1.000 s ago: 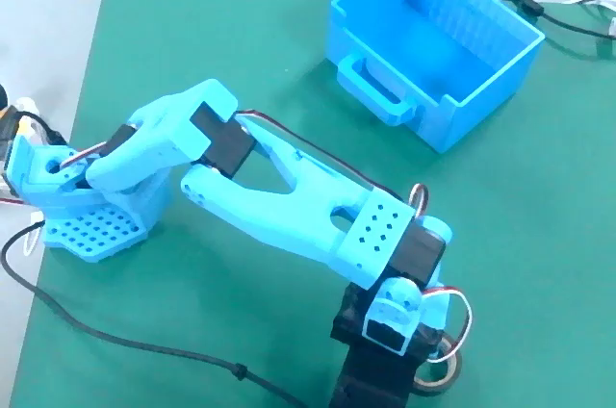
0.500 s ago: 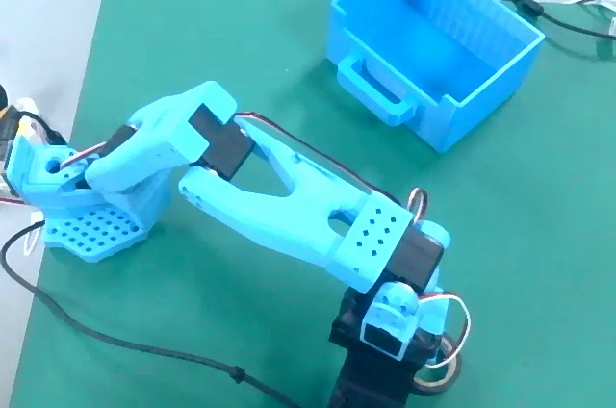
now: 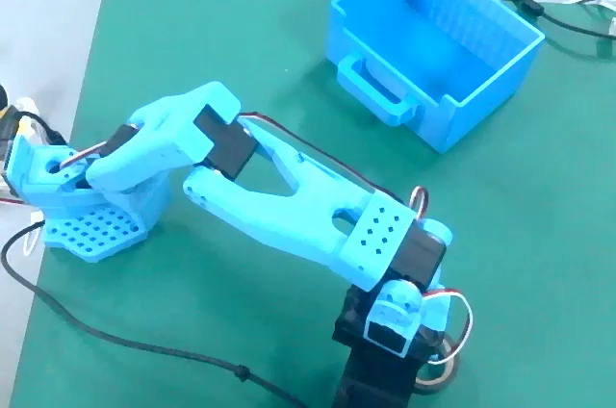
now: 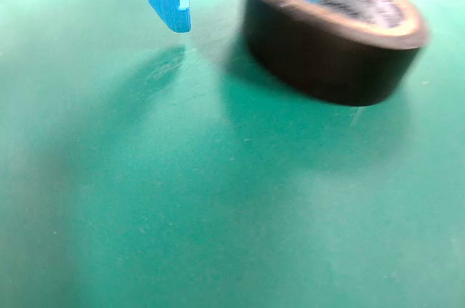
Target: Put the tape in the box
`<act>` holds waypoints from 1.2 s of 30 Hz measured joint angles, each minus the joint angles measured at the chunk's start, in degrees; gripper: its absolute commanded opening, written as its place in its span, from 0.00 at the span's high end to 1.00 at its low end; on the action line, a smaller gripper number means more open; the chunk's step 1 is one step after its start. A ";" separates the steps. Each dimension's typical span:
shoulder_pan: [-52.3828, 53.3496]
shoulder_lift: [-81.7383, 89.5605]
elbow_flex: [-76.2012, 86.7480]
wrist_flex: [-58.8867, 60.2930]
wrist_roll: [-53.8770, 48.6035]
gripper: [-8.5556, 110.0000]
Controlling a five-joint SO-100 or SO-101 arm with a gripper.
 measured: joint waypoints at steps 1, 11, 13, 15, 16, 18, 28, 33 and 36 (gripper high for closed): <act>-0.26 0.00 0.00 0.00 0.00 0.91; -0.53 0.00 0.00 0.00 0.00 0.93; -0.44 0.00 0.00 0.00 0.00 0.93; -0.26 0.00 0.00 0.00 0.00 0.93; -0.26 0.00 0.00 0.00 0.00 0.93; -0.18 0.00 0.00 0.00 0.00 0.93; 0.09 4.92 0.00 0.88 0.00 0.93; 0.00 14.50 0.00 1.41 0.00 0.93; -1.76 20.57 0.00 1.41 0.00 0.93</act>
